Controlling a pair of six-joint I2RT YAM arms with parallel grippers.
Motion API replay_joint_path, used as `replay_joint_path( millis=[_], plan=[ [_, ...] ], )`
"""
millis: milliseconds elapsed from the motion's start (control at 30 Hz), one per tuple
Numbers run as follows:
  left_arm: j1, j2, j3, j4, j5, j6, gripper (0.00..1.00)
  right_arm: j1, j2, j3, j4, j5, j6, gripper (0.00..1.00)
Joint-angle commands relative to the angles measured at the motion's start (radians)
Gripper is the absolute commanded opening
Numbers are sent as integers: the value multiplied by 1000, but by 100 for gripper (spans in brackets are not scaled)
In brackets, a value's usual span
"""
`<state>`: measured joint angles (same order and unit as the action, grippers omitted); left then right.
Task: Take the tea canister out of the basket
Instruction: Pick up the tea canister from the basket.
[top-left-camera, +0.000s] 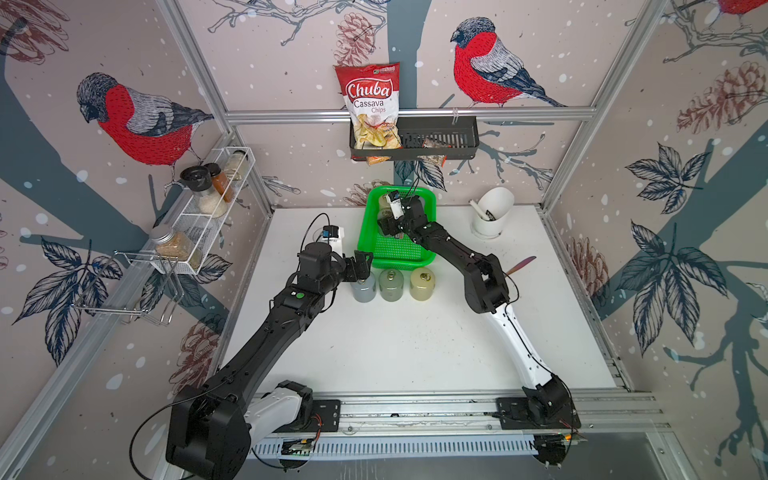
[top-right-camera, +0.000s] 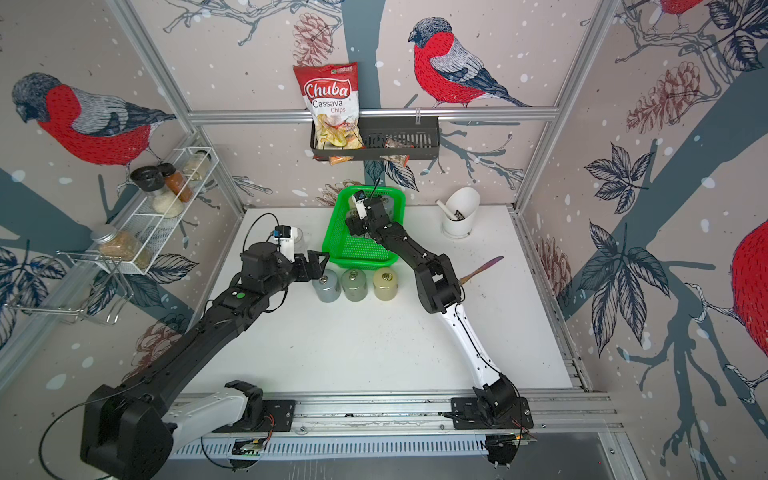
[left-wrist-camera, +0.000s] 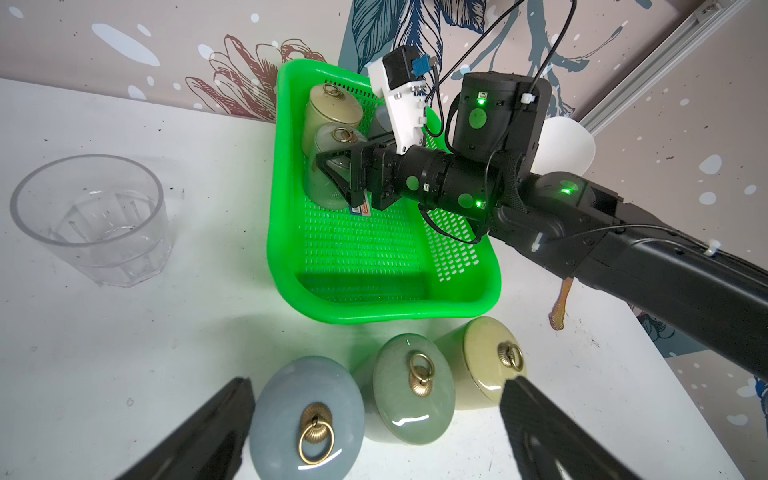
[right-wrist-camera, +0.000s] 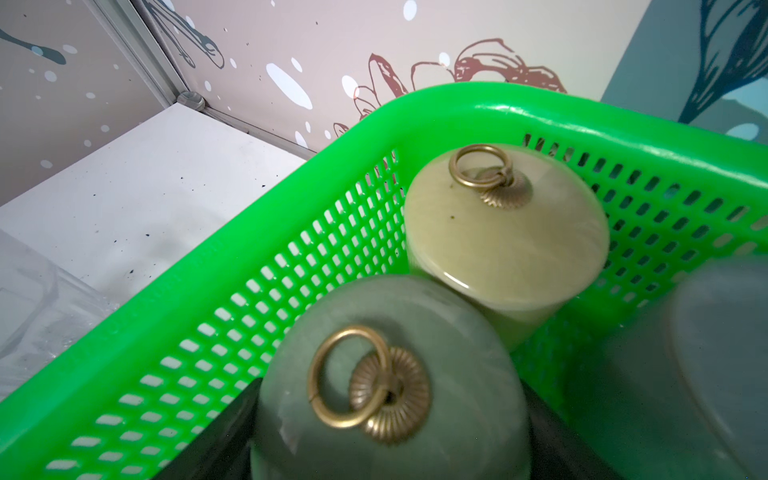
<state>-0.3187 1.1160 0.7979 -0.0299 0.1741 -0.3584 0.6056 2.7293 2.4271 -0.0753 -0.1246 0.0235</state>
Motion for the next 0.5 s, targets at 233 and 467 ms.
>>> replay_joint_path(
  millis=[233, 467],
  plan=[
    [3, -11, -4, 25, -6, 17, 97, 22, -78, -95, 58, 56, -49, 64],
    [3, -54, -12, 7, 2, 6, 97, 25, -234, -275, 124, 47, -54, 51]
  ],
)
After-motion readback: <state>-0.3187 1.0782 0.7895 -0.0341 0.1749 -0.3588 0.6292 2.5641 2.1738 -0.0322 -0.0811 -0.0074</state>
